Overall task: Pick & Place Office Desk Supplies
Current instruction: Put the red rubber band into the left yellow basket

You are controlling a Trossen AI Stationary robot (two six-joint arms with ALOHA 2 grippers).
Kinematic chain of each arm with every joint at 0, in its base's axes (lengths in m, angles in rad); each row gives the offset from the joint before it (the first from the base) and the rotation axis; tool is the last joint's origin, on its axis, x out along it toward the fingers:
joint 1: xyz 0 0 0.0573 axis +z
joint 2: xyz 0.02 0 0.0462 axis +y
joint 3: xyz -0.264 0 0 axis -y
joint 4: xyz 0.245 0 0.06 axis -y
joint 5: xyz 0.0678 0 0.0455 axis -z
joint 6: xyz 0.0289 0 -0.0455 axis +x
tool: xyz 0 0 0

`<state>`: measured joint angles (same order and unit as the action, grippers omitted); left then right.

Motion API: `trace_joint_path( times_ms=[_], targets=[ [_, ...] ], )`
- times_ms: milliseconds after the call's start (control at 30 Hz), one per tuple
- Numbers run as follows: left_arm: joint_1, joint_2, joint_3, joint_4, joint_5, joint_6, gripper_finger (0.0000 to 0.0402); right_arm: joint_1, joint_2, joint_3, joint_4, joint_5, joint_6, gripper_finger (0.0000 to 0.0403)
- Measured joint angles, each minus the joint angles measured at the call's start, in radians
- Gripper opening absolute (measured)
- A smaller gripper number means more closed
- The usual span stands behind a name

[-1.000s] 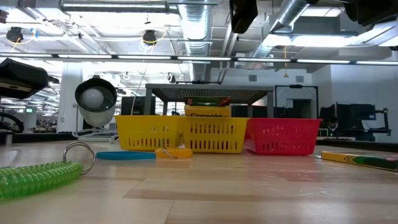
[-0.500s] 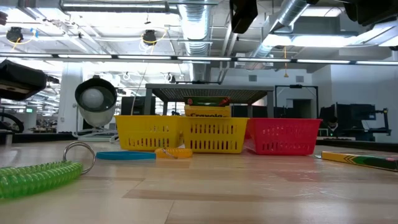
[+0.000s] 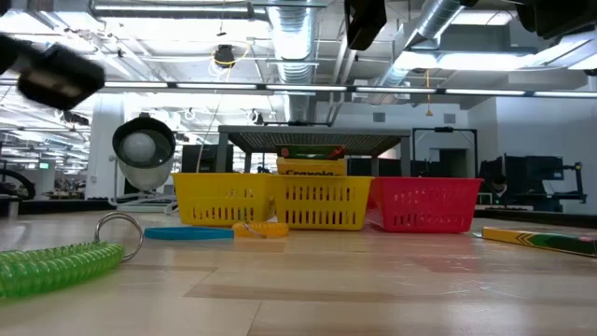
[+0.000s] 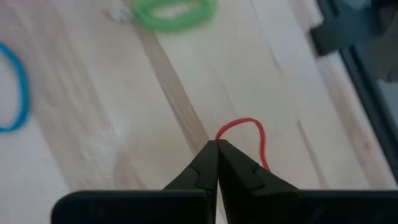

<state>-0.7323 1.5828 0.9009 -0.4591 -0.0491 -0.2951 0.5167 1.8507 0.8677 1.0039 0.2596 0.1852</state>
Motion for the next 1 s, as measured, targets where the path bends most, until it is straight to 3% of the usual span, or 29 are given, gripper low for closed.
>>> trace_joint_path(
  times_ms=[300, 1000],
  targets=[
    [0.039, -0.14, 0.001, 0.011, -0.077, 0.051, 0.0, 0.0, 0.0, 0.0, 0.0, 0.0, 0.0, 0.0175],
    [0.103, -0.44, 0.002, 0.139, -0.133, 0.204, 0.0, 0.0, 0.0, 0.0, -0.008, 0.0, -0.005, 0.0175]
  ],
)
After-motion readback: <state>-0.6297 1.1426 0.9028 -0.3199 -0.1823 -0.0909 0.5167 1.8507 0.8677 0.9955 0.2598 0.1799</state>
